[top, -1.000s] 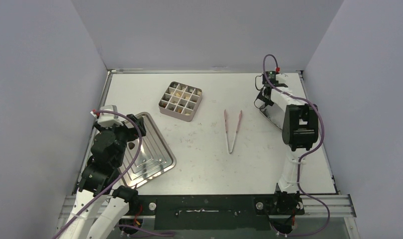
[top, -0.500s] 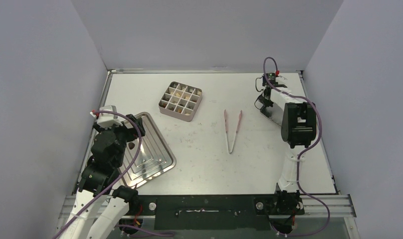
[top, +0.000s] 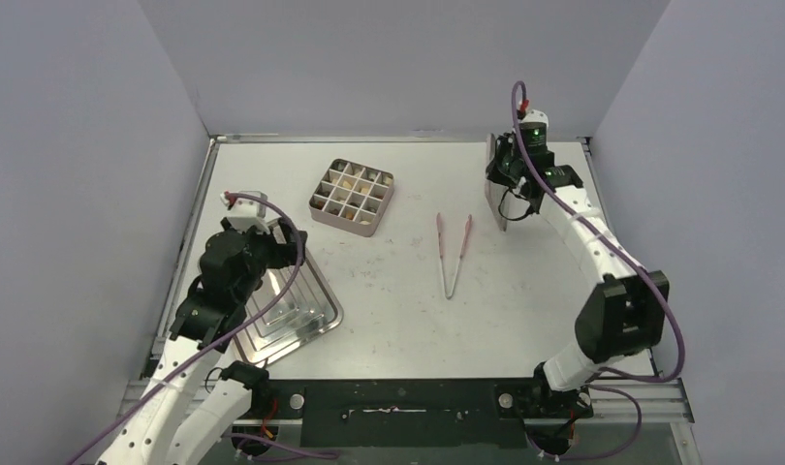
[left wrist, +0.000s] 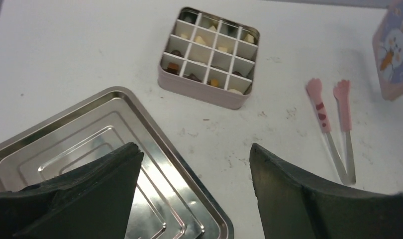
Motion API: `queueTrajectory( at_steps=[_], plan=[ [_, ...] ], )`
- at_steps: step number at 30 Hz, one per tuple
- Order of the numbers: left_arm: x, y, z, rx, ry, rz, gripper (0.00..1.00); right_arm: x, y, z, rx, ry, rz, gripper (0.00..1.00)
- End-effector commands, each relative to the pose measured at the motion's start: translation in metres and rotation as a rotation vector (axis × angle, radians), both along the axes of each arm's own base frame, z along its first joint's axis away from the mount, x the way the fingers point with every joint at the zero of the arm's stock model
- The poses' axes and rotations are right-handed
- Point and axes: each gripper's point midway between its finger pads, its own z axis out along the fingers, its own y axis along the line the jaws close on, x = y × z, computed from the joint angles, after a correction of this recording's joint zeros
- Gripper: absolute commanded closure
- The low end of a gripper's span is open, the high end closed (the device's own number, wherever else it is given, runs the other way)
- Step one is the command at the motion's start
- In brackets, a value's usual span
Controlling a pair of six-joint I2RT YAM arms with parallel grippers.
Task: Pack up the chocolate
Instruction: Pick up the box lid from the center of the board.
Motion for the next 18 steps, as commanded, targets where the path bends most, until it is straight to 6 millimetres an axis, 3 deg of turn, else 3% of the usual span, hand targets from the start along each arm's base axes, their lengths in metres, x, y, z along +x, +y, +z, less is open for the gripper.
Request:
queueTrajectory(
  at_steps=[1,4,9,12,15,18],
  plan=[
    [0.009,-0.058,0.057,0.034,-0.208,-0.356,0.24,-0.035,0.050,0.062,0.074,-0.157,0.228,1.00],
    [0.015,-0.075,0.084,0.141,-0.354,-0.484,0.24,-0.062,0.079,0.082,0.117,-0.196,0.351,1.00],
    [0.015,-0.095,0.129,0.272,-0.622,-0.609,0.08,-0.104,0.129,0.104,0.145,-0.244,0.571,1.00],
    [0.005,-0.118,0.128,0.383,-0.701,-0.807,0.11,-0.127,0.156,0.108,0.142,-0.246,0.695,1.00],
    [0.008,-0.127,0.111,0.512,-0.734,-0.901,0.32,-0.151,0.183,0.101,0.150,-0.224,0.826,1.00],
    [0.007,-0.136,0.094,0.616,-0.772,-0.981,0.32,-0.172,0.204,0.094,0.204,-0.197,0.941,1.00]
  ],
)
